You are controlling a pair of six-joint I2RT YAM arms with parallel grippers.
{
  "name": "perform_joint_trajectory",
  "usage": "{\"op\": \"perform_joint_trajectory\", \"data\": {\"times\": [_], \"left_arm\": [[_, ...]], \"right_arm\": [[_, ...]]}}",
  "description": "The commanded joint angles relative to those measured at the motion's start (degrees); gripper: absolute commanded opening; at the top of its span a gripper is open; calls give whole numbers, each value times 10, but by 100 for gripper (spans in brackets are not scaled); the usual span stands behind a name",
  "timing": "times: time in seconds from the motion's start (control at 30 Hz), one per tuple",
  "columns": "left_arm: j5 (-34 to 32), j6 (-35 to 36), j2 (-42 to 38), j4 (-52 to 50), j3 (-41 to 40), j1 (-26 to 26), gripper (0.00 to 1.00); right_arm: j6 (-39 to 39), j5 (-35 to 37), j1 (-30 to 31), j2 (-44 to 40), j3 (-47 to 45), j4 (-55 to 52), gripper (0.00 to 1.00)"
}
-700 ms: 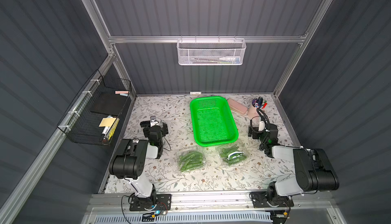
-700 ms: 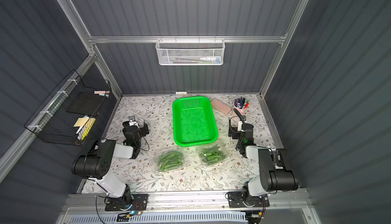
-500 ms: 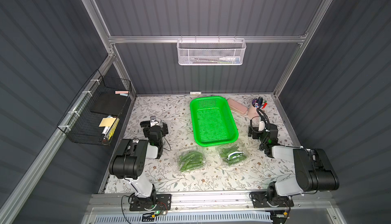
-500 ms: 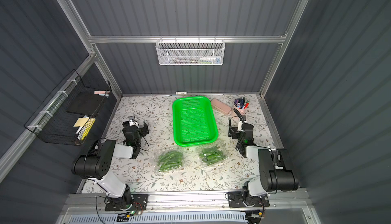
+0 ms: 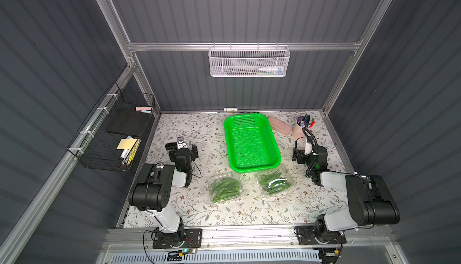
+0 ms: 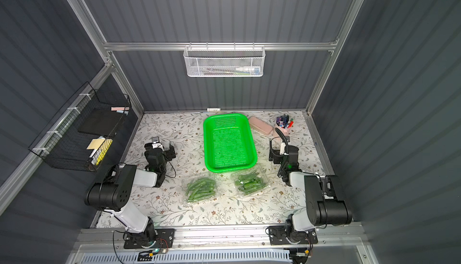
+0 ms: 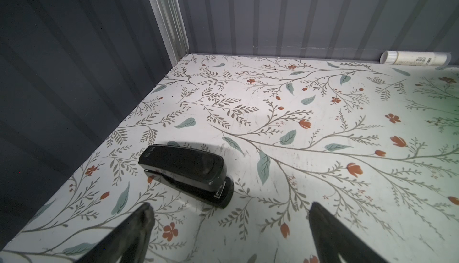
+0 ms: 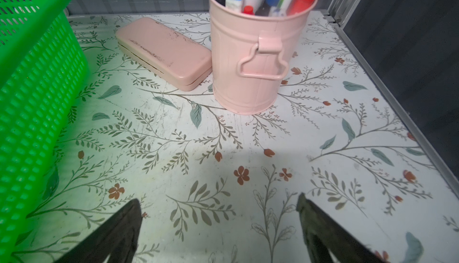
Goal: Take small green peppers out of containers
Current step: Move the basket to the center of the board.
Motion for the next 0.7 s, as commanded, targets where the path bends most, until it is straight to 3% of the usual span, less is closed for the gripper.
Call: {"op": "perform_joint_trajectory", "data": {"times": [0.0, 0.3, 0.37, 0.43, 0.5, 0.57, 0.67], "left_arm": [[5, 9, 7, 8, 11, 4, 99], [4, 10, 5, 9, 9, 4, 99], [-15, 30, -5, -5, 26, 1, 99], [-16, 25, -43, -177, 108, -8, 99], [-28, -8, -55, -334, 199, -10, 99], [-27, -11, -61, -386, 240, -19, 99], [0, -73, -75, -457, 285, -39, 99]], "right_arm": [[9, 11, 2, 6, 11, 16, 99], [11, 7, -1, 6, 12, 14, 99], [21, 43, 0, -1, 19, 26, 99], [34, 60, 1, -24, 47, -17, 99], [48, 63, 6, -70, 106, -174, 99], [107, 84, 14, -105, 142, -275, 99], [159, 101, 38, -149, 132, -299, 94]]}}
